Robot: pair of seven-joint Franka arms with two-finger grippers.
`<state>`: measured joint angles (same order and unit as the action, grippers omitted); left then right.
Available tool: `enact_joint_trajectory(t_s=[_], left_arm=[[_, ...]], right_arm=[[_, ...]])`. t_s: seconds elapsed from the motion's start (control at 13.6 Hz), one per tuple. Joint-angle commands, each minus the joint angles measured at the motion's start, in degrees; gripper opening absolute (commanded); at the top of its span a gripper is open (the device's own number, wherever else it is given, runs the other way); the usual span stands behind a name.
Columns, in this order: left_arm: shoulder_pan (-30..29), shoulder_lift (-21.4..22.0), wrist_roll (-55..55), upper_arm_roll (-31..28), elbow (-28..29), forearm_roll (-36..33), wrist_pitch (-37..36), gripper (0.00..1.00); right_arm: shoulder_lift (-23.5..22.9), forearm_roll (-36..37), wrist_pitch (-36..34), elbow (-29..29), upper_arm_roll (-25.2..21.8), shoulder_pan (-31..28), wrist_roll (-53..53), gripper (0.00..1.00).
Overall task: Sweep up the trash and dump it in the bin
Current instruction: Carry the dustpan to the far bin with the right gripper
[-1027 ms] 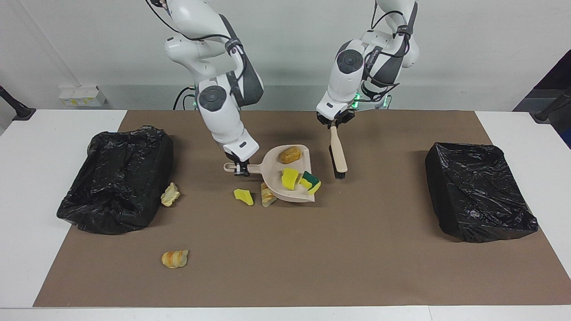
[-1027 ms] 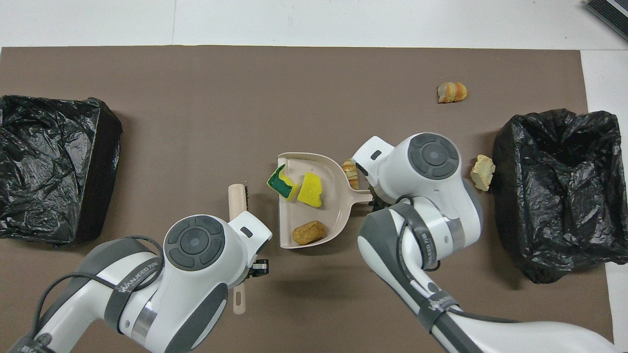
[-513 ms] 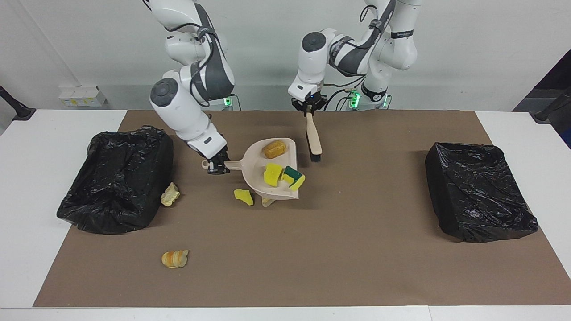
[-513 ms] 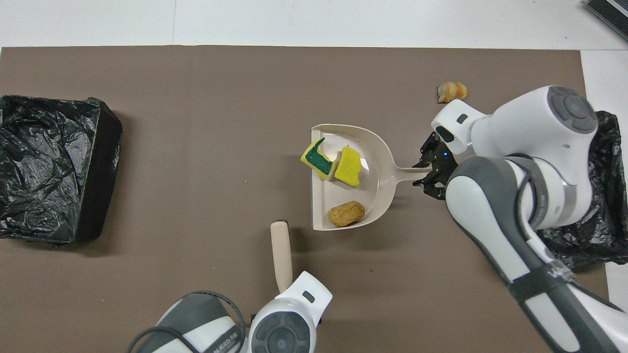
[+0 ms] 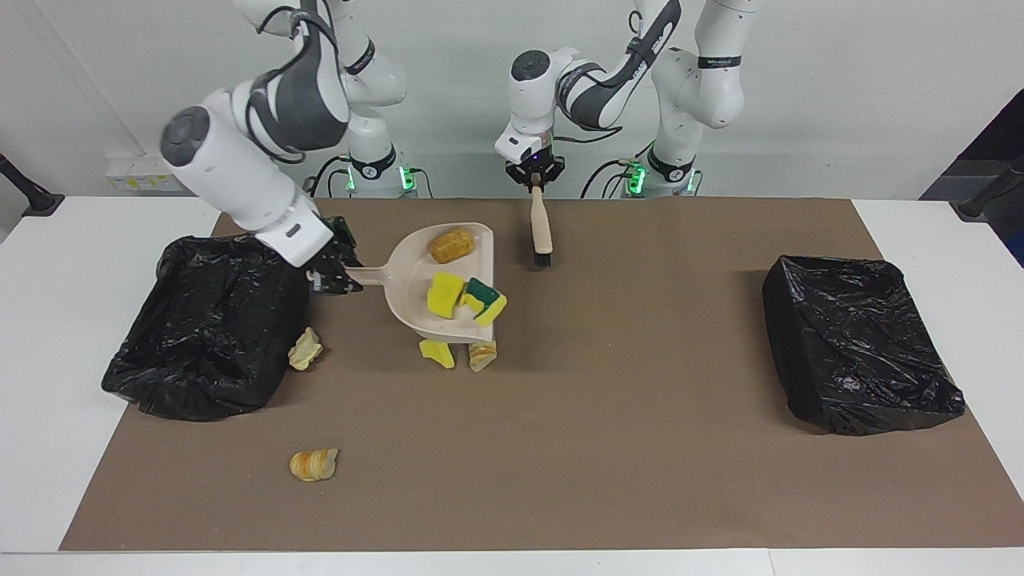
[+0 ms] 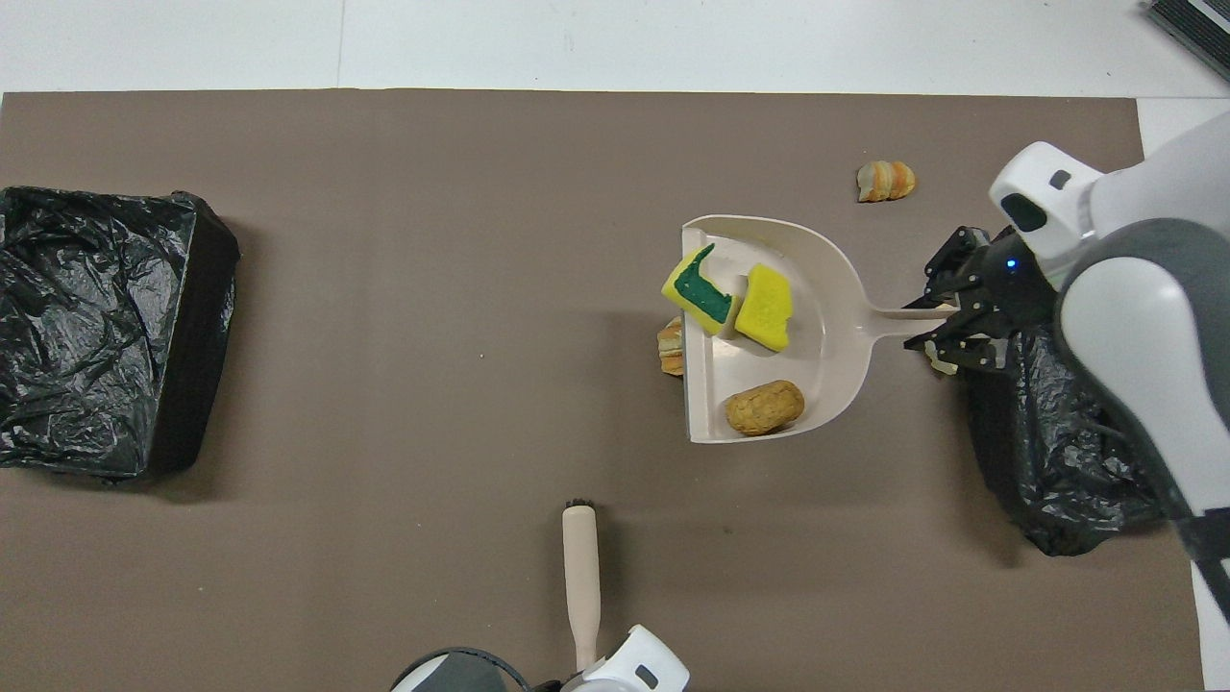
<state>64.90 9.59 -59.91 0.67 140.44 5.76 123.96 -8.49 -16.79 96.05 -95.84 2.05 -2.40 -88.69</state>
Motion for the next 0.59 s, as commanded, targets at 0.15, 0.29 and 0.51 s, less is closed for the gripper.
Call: enact_joint_trajectory(t_s=[0.15, 0.29, 0.51], left_arm=[[3.5, -5.0, -4.9, -0.9, 1.2, 0.8, 5.5, 0.07], [2.6, -5.5, -3.6, -1.0, -1.2, 0.7, 4.8, 0.22], [-0.5, -4.3, 3.0, -1.4, -4.1, 0.7, 0.2, 1.0]], right_arm=[[-1.5, -1.5, -6.0, 4.2, 0.3, -10.8, -5.4, 0.0], [-2.0, -0.6, -8.2, 5.7, 0.2, -13.8, -6.8, 0.0], [-2.1, 5.0, -8.6, 5.8, 0.1, -17.1, -9.3, 0.0]])
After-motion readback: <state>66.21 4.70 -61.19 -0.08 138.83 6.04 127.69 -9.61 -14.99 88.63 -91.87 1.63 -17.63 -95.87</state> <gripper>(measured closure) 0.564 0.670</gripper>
